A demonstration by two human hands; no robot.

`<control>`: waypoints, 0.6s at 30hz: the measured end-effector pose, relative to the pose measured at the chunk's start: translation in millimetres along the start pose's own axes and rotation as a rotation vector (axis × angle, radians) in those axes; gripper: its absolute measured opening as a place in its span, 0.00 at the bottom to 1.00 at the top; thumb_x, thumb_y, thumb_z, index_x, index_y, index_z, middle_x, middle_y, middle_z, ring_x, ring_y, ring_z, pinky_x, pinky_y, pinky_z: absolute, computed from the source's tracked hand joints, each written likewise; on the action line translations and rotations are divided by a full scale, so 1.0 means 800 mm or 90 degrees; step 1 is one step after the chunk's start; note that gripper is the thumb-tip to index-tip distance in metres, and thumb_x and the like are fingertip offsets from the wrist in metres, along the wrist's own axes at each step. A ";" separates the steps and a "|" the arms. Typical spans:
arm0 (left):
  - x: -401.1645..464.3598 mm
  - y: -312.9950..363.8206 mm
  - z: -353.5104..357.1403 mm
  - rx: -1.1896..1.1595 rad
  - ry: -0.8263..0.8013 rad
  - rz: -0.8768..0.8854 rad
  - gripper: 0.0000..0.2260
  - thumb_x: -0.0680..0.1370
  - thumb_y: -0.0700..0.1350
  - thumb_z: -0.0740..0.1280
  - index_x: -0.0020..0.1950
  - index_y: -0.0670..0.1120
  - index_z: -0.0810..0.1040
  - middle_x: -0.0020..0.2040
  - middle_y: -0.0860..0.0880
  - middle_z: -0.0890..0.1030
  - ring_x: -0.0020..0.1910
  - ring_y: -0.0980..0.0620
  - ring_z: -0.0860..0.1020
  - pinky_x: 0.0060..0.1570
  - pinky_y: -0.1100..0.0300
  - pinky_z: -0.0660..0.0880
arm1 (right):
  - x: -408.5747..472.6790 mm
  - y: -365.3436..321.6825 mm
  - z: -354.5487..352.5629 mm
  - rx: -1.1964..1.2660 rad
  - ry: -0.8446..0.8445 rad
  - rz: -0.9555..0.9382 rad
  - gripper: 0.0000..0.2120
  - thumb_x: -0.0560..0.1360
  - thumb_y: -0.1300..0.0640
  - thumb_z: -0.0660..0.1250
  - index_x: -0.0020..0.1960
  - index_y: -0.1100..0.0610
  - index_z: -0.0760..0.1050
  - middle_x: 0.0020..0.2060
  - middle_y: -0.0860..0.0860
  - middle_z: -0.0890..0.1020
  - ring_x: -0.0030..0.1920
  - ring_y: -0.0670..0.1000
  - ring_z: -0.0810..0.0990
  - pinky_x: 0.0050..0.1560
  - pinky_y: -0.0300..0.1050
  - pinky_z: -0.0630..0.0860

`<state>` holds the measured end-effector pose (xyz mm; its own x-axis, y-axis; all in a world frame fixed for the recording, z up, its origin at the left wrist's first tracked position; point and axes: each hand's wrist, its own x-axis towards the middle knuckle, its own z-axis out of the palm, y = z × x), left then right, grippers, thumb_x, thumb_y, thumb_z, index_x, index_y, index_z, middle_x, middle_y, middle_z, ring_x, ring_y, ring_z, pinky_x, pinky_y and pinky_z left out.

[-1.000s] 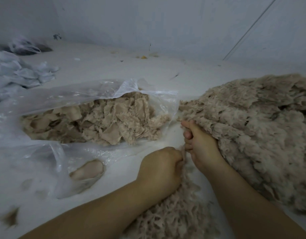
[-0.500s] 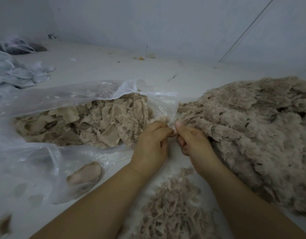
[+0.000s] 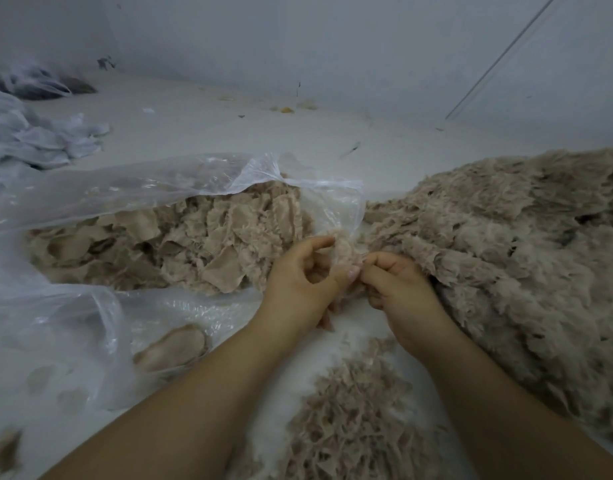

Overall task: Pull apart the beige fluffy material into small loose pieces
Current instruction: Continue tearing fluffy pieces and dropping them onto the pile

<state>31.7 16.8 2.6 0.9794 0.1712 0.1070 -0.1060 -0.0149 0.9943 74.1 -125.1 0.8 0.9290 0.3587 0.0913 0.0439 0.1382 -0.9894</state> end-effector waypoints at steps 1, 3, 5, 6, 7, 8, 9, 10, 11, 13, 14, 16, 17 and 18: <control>0.001 -0.001 0.001 0.008 0.004 0.005 0.16 0.75 0.41 0.73 0.61 0.42 0.76 0.42 0.42 0.80 0.25 0.49 0.78 0.19 0.62 0.71 | -0.001 -0.001 0.001 -0.009 -0.004 0.000 0.13 0.77 0.69 0.62 0.35 0.62 0.73 0.21 0.44 0.75 0.21 0.39 0.72 0.23 0.28 0.67; 0.004 -0.003 0.000 0.011 0.024 0.025 0.05 0.78 0.39 0.69 0.51 0.38 0.78 0.33 0.44 0.80 0.22 0.51 0.75 0.19 0.62 0.69 | -0.002 -0.001 0.001 -0.022 -0.002 -0.001 0.12 0.77 0.69 0.63 0.35 0.62 0.73 0.21 0.43 0.75 0.21 0.39 0.71 0.24 0.29 0.67; 0.006 -0.007 -0.002 0.014 0.056 0.037 0.08 0.81 0.39 0.65 0.43 0.38 0.78 0.27 0.46 0.77 0.21 0.52 0.73 0.19 0.63 0.68 | -0.002 0.000 0.001 -0.025 0.011 0.002 0.15 0.77 0.69 0.63 0.32 0.60 0.72 0.21 0.43 0.74 0.22 0.39 0.70 0.24 0.29 0.66; 0.007 -0.008 -0.003 0.008 0.061 0.034 0.10 0.82 0.40 0.63 0.42 0.38 0.77 0.26 0.47 0.76 0.20 0.52 0.73 0.19 0.63 0.68 | -0.002 0.000 0.001 -0.024 0.019 0.004 0.16 0.77 0.69 0.63 0.31 0.59 0.72 0.21 0.43 0.73 0.21 0.39 0.69 0.24 0.29 0.66; 0.007 -0.007 -0.004 -0.006 0.059 0.027 0.11 0.82 0.41 0.62 0.42 0.38 0.76 0.25 0.47 0.76 0.20 0.51 0.73 0.20 0.63 0.68 | -0.001 0.001 0.000 -0.021 0.025 0.005 0.17 0.77 0.69 0.64 0.31 0.58 0.72 0.21 0.43 0.73 0.21 0.39 0.69 0.24 0.29 0.66; 0.006 -0.006 -0.003 -0.023 0.050 0.022 0.13 0.83 0.43 0.61 0.43 0.37 0.76 0.26 0.47 0.76 0.21 0.51 0.73 0.20 0.63 0.69 | 0.000 0.002 0.000 -0.019 0.026 0.006 0.17 0.77 0.69 0.64 0.30 0.58 0.72 0.21 0.44 0.73 0.21 0.39 0.69 0.24 0.30 0.66; 0.006 -0.006 -0.002 -0.035 0.036 0.017 0.13 0.83 0.45 0.61 0.45 0.37 0.75 0.27 0.46 0.76 0.21 0.50 0.74 0.20 0.61 0.70 | -0.001 0.001 0.001 -0.019 0.024 0.006 0.17 0.76 0.69 0.64 0.31 0.58 0.72 0.21 0.45 0.73 0.21 0.39 0.69 0.24 0.30 0.66; 0.005 -0.006 -0.001 -0.036 0.021 0.014 0.12 0.82 0.47 0.63 0.46 0.38 0.75 0.29 0.45 0.78 0.23 0.49 0.75 0.21 0.60 0.71 | -0.001 0.000 0.002 -0.022 0.019 0.005 0.16 0.76 0.69 0.64 0.31 0.59 0.73 0.21 0.46 0.74 0.21 0.39 0.69 0.24 0.31 0.67; 0.005 -0.005 0.001 -0.023 0.012 0.014 0.11 0.81 0.47 0.66 0.48 0.39 0.76 0.32 0.44 0.80 0.25 0.47 0.77 0.22 0.58 0.73 | -0.002 0.000 0.002 -0.027 0.014 0.006 0.15 0.76 0.70 0.64 0.31 0.59 0.73 0.22 0.47 0.75 0.21 0.40 0.70 0.24 0.31 0.67; 0.005 -0.007 0.003 -0.005 0.009 0.017 0.08 0.79 0.45 0.68 0.47 0.40 0.76 0.34 0.42 0.81 0.27 0.47 0.79 0.22 0.57 0.75 | -0.002 0.000 0.003 -0.032 0.009 0.013 0.15 0.76 0.70 0.63 0.32 0.60 0.75 0.23 0.49 0.77 0.22 0.41 0.72 0.25 0.32 0.69; 0.005 -0.007 0.003 -0.013 0.013 0.015 0.08 0.80 0.43 0.67 0.45 0.39 0.77 0.32 0.42 0.81 0.25 0.47 0.79 0.21 0.58 0.75 | -0.003 -0.001 0.003 -0.033 0.015 0.017 0.16 0.76 0.70 0.63 0.31 0.59 0.76 0.24 0.50 0.77 0.23 0.42 0.73 0.25 0.33 0.70; 0.006 -0.007 0.001 -0.055 0.008 0.005 0.11 0.82 0.42 0.63 0.43 0.39 0.78 0.29 0.43 0.80 0.22 0.48 0.77 0.19 0.58 0.73 | -0.002 -0.001 0.003 -0.034 0.033 0.020 0.18 0.76 0.69 0.63 0.29 0.56 0.75 0.25 0.50 0.76 0.25 0.44 0.73 0.26 0.34 0.71; 0.006 -0.006 0.001 -0.073 0.000 -0.001 0.12 0.83 0.43 0.61 0.43 0.39 0.78 0.28 0.42 0.79 0.21 0.47 0.76 0.19 0.59 0.73 | -0.002 -0.002 0.003 -0.034 0.036 0.019 0.17 0.76 0.67 0.64 0.30 0.55 0.75 0.25 0.51 0.76 0.26 0.46 0.73 0.28 0.35 0.71; 0.006 -0.006 0.001 -0.079 -0.010 -0.004 0.14 0.83 0.43 0.61 0.43 0.38 0.79 0.28 0.41 0.79 0.21 0.46 0.76 0.19 0.59 0.73 | -0.002 -0.002 0.003 -0.034 0.032 0.016 0.14 0.76 0.64 0.65 0.31 0.57 0.76 0.27 0.54 0.77 0.28 0.49 0.74 0.31 0.37 0.71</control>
<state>37.0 17.2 -1.3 0.9825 0.1558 0.1019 -0.1197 0.1089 0.9868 71.9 -124.0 2.8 0.9472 0.3143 0.0626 0.0392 0.0803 -0.9960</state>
